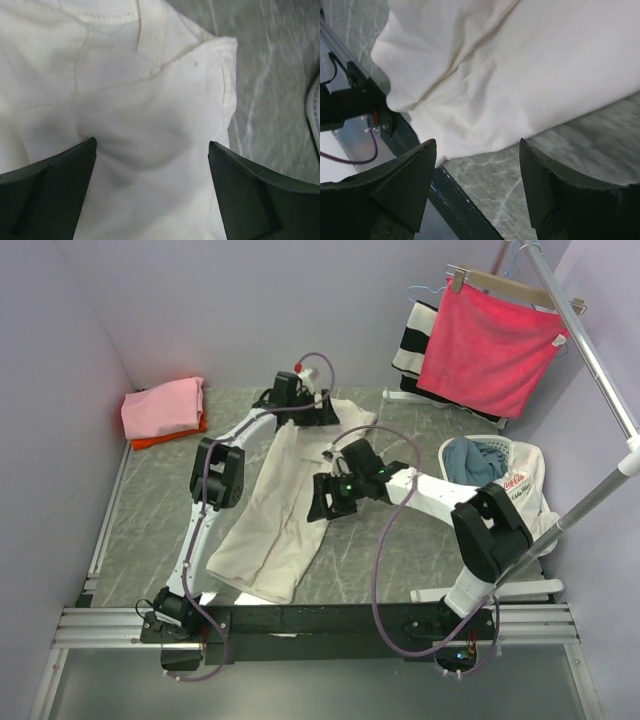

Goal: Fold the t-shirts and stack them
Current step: Fold the tshirt

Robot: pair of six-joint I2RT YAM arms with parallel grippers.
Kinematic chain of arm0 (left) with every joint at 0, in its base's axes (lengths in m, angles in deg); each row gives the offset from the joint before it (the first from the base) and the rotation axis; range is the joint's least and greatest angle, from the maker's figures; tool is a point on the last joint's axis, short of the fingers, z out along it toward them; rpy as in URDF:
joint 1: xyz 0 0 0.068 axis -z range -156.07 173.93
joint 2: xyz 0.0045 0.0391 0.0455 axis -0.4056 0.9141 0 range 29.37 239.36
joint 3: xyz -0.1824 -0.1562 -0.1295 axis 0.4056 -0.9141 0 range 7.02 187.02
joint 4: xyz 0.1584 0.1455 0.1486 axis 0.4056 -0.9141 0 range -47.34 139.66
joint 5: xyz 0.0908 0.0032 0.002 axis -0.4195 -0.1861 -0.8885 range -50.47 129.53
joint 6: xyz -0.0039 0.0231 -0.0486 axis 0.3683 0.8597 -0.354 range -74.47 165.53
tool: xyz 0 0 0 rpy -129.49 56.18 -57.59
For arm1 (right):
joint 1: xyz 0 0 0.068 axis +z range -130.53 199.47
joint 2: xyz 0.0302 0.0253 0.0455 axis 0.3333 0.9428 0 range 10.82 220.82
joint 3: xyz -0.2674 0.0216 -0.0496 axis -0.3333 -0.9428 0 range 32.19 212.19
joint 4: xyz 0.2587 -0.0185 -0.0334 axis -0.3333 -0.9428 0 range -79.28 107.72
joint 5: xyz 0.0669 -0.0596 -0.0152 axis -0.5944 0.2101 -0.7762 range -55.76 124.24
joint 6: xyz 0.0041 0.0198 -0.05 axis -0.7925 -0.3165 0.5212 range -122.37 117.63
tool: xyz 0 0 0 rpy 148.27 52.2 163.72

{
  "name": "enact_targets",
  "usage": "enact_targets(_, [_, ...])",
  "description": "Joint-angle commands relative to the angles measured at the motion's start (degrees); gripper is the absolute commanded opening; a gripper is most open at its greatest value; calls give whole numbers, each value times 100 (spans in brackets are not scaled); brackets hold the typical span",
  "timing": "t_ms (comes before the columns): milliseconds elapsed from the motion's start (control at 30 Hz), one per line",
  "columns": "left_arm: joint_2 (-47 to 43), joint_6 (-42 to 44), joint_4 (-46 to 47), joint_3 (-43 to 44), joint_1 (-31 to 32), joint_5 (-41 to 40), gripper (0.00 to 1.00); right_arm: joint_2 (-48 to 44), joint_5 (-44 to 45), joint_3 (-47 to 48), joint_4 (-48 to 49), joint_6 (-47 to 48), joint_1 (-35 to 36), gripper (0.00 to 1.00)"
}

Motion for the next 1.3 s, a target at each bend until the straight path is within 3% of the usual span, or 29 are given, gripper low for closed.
enact_targets(0, [695, -33, -212, 1253, -379, -108, 100, 445, -569, 580, -12, 151, 326, 74])
enact_targets(167, [600, -226, 472, 1019, -573, -213, 99, 920, -850, 845, -100, 195, 713, 74])
enact_targets(300, [678, -296, 491, 1203, -705, -266, 99, 1420, -843, 933, -239, 195, 880, 74])
enact_targets(600, [670, -358, 623, 1465, -1074, -468, 99, 1370, 1116, 406, -1496, -77, 968, 76])
enact_targets(733, [696, -542, 754, 1590, -1285, -582, 99, 1097, 2792, 265, -2173, -288, 995, 78])
enact_targets(867, [608, -507, 851, 1475, -1443, -635, 99, 930, 3420, 563, -2455, -412, 942, 80])
enact_targets(1100, [328, -174, 1045, 1379, -1452, -477, 99, 202, 3350, 1179, -1972, 63, 907, 81])
enact_targets(1267, [-638, -147, 870, 600, -1452, -731, 99, -713, 2947, 1056, -1760, 37, 565, 83])
